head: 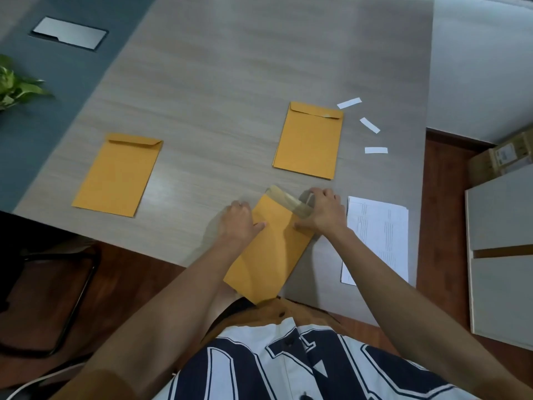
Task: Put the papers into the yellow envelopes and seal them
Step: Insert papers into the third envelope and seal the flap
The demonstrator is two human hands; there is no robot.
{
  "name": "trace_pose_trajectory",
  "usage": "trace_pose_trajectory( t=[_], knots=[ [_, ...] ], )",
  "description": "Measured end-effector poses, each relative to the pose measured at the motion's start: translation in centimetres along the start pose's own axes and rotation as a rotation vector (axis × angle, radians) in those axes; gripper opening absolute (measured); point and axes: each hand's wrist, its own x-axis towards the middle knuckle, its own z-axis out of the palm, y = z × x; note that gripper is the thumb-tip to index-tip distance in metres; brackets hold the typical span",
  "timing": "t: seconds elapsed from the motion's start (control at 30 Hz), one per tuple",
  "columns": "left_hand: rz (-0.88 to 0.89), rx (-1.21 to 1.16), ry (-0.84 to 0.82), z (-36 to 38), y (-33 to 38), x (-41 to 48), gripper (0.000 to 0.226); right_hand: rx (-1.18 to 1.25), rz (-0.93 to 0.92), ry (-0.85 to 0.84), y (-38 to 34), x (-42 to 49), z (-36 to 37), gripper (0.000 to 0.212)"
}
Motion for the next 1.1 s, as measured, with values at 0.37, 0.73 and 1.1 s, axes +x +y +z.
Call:
trace_pose_trajectory(
  t=[0.37, 0.73, 1.1],
  knots=[
    [0.196, 0.04, 0.15, 0.2, -2.1, 0.4, 0.066, -0.052, -0.298, 0.164, -1.6, -3.3, 3.2, 0.05],
    [0.712, 0.266, -0.012, 1.7, -3.1, 1.0, 0.075, -0.115, -0.238, 0.166, -3.3, -6.6, 7.7, 0.067],
    [0.682, 0.464, 0.002, 1.2, -3.1, 1.3, 0.071, -0.228, -0.197, 0.1, -0.5, -7.7, 9.1, 0.063]
  ],
)
